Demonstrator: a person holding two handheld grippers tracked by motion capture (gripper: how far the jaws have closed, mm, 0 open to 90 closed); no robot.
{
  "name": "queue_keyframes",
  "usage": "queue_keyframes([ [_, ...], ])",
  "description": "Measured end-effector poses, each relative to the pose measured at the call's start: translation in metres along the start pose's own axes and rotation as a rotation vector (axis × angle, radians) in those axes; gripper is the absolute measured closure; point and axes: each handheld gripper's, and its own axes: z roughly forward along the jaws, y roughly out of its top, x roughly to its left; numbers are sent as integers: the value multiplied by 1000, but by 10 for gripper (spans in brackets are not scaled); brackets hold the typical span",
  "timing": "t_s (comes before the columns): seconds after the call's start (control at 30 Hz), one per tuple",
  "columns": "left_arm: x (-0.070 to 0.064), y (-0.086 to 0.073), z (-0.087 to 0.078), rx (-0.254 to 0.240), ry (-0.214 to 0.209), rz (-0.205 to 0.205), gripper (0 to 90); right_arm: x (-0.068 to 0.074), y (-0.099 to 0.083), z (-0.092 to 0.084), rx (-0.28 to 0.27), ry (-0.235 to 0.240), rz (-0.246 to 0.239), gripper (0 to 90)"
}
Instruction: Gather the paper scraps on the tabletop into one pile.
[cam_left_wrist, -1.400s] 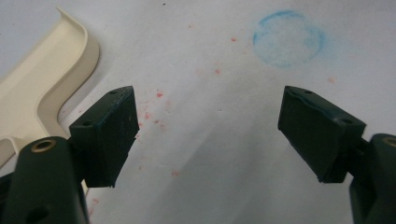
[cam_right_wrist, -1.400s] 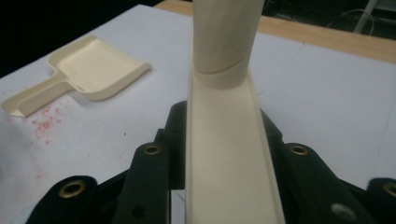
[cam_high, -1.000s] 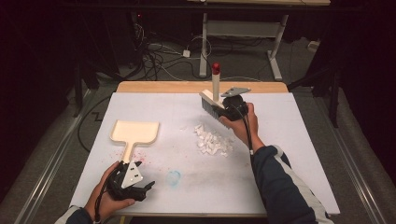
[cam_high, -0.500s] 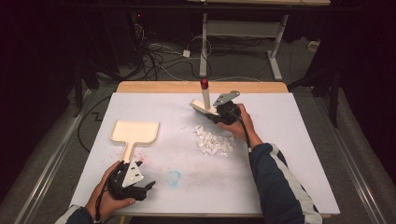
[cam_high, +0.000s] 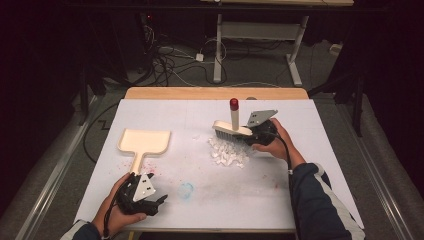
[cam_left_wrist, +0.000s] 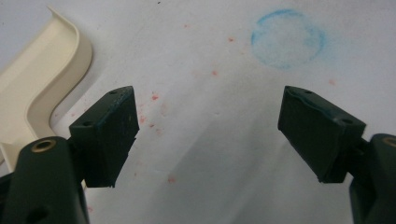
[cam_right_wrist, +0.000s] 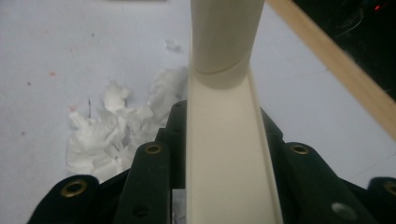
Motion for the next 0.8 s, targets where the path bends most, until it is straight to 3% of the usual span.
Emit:
queue_keyframes([
  [0.17, 0, 1, 0, -4, 3, -5, 198, 5, 14, -18, -112, -54, 41, 677],
  [0.33, 0, 1, -2, -5, 8, -2, 197, 18, 38, -16, -114, -88, 125, 677],
  [0.53, 0, 0, -2, -7, 6, -5, 198, 47, 66, 9, -111, -74, 282, 677],
  [0.6, 0, 0, -2, -7, 5, -4, 197, 54, 71, 15, -95, -81, 285, 677],
  [0.67, 0, 0, -2, -6, 3, 0, 198, 67, 82, 34, -22, -120, 220, 678],
  [0.8, -1, 0, -1, -8, -1, 0, 198, 65, 90, 56, 66, -116, 181, 678],
])
